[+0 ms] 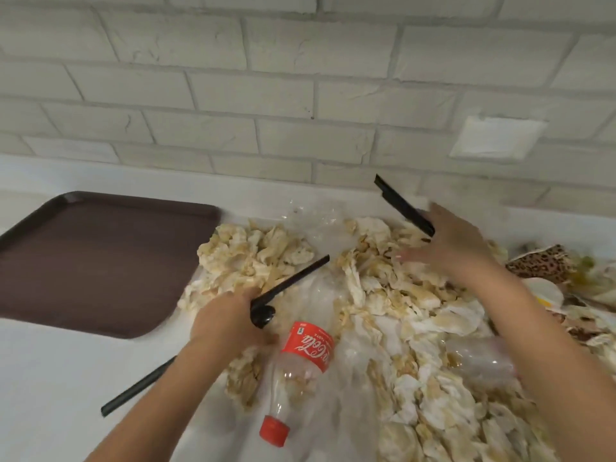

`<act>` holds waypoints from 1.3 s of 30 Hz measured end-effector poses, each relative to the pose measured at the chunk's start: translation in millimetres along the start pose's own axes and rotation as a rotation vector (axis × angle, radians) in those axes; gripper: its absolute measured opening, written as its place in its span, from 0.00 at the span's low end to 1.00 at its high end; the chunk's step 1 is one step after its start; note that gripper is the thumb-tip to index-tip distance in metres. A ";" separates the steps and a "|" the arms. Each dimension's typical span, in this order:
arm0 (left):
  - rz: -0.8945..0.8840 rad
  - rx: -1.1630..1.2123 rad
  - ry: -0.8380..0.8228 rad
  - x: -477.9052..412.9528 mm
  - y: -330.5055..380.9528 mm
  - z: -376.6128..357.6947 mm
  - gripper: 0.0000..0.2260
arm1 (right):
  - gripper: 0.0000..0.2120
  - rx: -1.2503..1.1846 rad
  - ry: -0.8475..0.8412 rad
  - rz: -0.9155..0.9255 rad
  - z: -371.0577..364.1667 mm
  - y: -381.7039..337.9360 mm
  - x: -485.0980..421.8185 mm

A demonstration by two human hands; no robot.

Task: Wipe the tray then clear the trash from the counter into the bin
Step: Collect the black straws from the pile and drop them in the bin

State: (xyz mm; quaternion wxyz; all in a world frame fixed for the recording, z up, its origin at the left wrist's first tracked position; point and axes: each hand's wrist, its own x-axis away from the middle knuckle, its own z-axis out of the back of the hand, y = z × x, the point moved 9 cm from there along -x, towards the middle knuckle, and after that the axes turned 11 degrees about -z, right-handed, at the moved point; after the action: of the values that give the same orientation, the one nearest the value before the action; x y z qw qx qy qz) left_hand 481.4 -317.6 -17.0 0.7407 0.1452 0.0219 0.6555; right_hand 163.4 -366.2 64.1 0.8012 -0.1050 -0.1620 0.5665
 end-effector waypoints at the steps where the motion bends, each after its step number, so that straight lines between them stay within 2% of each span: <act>1: 0.022 0.005 0.042 2.0 -6.0 -3.5 0.22 | 0.47 0.054 -0.082 0.038 -21.4 -8.6 1.5; 3: 0.097 0.171 0.155 6.2 -27.0 5.1 0.11 | 0.45 0.152 -0.248 0.081 -61.6 -12.0 -1.5; 5: 0.193 0.455 0.230 11.4 -55.2 16.9 0.07 | 0.40 0.211 -0.309 0.072 -82.7 -3.4 -10.5; 8: 0.301 0.855 0.314 20.9 -93.4 34.7 0.06 | 0.28 0.203 -0.217 -0.001 -81.8 9.3 -27.0; 10: 0.338 0.989 0.287 27.1 -112.3 42.7 0.09 | 0.22 0.193 -0.182 -0.021 -78.3 11.5 -31.2; 13: 0.331 1.136 0.178 31.3 -123.9 44.4 0.16 | 0.22 0.235 -0.234 -0.010 -78.0 9.9 -30.8; 16: 0.316 1.174 0.098 33.1 -124.8 37.9 0.17 | 0.22 0.235 -0.202 0.018 -65.7 -2.4 -25.0; 18: 0.305 1.191 0.051 33.4 -121.5 29.8 0.16 | 0.15 0.170 -0.132 0.055 -53.9 -20.6 -13.6; 20: 0.285 1.223 0.005 33.2 -115.8 21.1 0.15 | 0.11 0.066 -0.073 0.122 -47.5 -43.1 0.2; 25: 0.179 1.217 -0.104 31.2 -98.7 16.7 0.19 | 0.13 -0.060 -0.082 0.269 -63.1 -78.0 16.5; 29: 0.175 1.198 -0.077 27.7 -101.3 22.6 0.20 | 0.16 0.022 -0.059 0.183 -81.2 -55.8 -10.2; 32: 0.176 1.156 -0.059 24.0 -99.5 25.6 0.29 | 0.32 0.082 -0.092 0.072 -89.8 -15.3 -31.6; 34: 0.160 1.109 -0.064 22.9 -92.0 26.9 0.31 | 0.43 0.140 -0.115 -0.008 -90.8 8.9 -39.6; 36: 0.123 1.012 -0.075 22.4 -81.3 29.1 0.31 | 0.42 0.189 -0.118 -0.043 -90.1 20.2 -45.4; 39: 0.060 0.899 -0.038 18.5 -65.0 36.5 0.30 | 0.29 0.235 -0.051 -0.073 -82.9 25.2 -53.1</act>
State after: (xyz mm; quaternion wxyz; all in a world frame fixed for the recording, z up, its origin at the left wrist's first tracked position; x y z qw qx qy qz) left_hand 554.8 -312.8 4.9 0.5850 0.4652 0.2864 0.5995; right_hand 156.5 -406.5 -28.9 0.8237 0.0102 -0.1187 0.5544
